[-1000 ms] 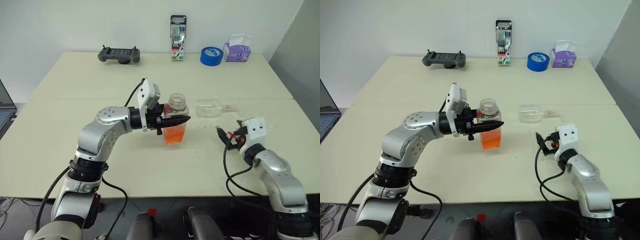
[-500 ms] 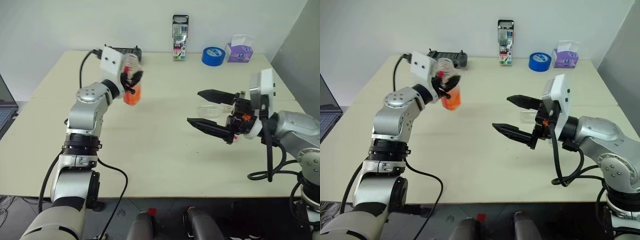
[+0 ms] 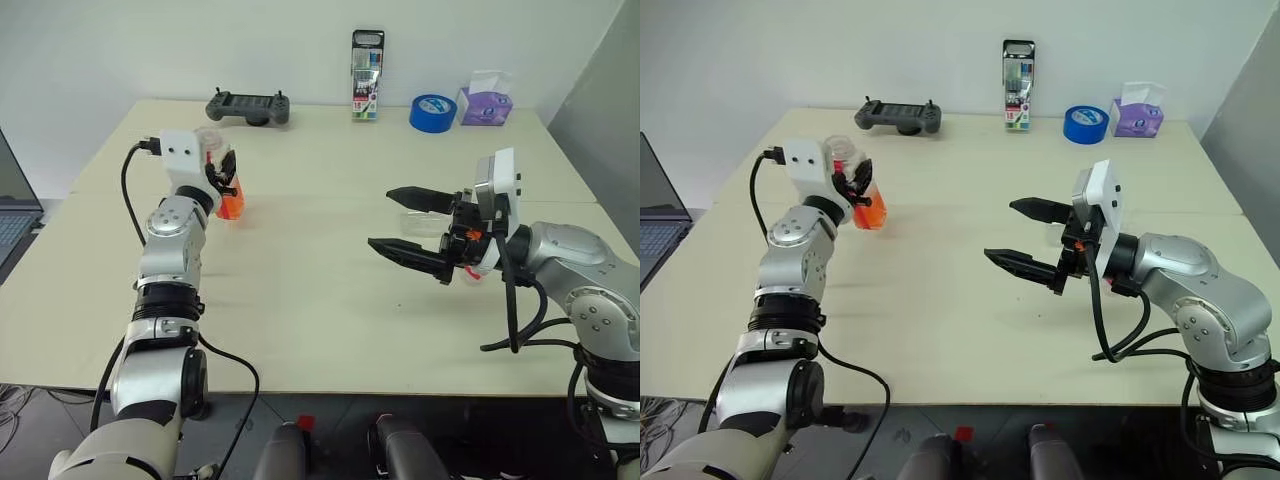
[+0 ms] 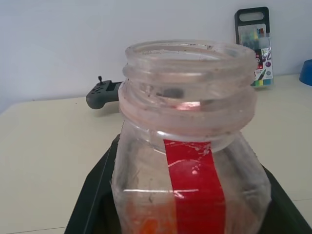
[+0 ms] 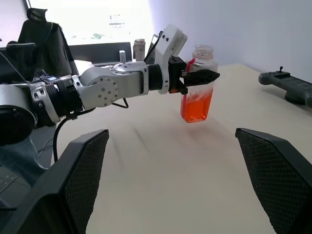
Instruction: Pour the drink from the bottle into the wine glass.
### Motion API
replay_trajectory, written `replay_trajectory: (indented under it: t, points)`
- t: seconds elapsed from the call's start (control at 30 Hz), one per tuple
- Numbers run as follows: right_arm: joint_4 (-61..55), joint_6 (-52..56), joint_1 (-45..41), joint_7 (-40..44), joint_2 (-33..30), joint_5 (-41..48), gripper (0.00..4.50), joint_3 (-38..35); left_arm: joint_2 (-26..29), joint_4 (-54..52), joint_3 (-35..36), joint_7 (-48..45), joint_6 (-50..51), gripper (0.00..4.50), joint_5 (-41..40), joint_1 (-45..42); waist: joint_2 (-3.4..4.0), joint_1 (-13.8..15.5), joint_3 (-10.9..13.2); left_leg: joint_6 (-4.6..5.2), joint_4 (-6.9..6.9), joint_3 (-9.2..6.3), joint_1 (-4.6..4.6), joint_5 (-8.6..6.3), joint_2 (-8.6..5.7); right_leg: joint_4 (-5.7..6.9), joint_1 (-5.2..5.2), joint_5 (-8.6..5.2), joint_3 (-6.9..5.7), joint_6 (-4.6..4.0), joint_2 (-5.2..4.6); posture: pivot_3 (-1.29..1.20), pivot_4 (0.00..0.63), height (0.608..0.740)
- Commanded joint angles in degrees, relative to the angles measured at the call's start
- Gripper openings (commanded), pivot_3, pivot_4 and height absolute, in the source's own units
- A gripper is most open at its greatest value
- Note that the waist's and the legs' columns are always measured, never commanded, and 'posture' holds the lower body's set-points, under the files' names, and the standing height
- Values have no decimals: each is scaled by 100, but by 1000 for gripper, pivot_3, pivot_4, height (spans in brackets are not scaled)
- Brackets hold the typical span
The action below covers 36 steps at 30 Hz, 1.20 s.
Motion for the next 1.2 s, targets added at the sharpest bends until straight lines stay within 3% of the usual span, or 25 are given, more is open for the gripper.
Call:
replay_trajectory:
  t: [0.03, 0.4, 0.7, 1.03, 1.2]
  points:
    - [-80, -55, -156, -49, 61, 7, 4443, -71, -14, 123, 132, -202, -339, 1973, -152, -37, 0, -1, 0, 0, 0, 0, 0, 0, 1, 1, 0, 0, -1, 0, 0, 0, 150, 740]
    - [-169, 312, -513, -435, 162, 131, 4443, -90, -64, 1090, 127, -350, -795, 1973, -95, -123, -1, -4, -1, 0, 1, -6, 5, 0, 1, 3, 5, 0, -7, 0, 1, 0, 150, 740]
    - [-195, 449, -565, -567, 218, 139, 4500, -95, -115, 1148, 190, -443, -785, 4473, -217, -84, -1, -7, -1, 3, 2, -6, 2, 2, 0, 4, 5, 1, -8, 0, 10, 0, 150, 740]
    - [-408, 632, -575, -775, 223, 326, 4500, -173, -109, 801, 95, -433, -592, 4473, -150, 195, -1, -8, -1, 2, 1, -8, 1, 2, 2, 5, 4, 1, -8, -1, 9, 0, 150, 740]
    - [-533, 817, -597, -959, 155, 519, 4500, -263, -158, -41, 0, -414, -8, 4473, -187, 722, -1, -8, -1, 2, 1, -11, 1, 2, 3, 4, 4, 1, -9, -1, 1, 0, 150, 740]
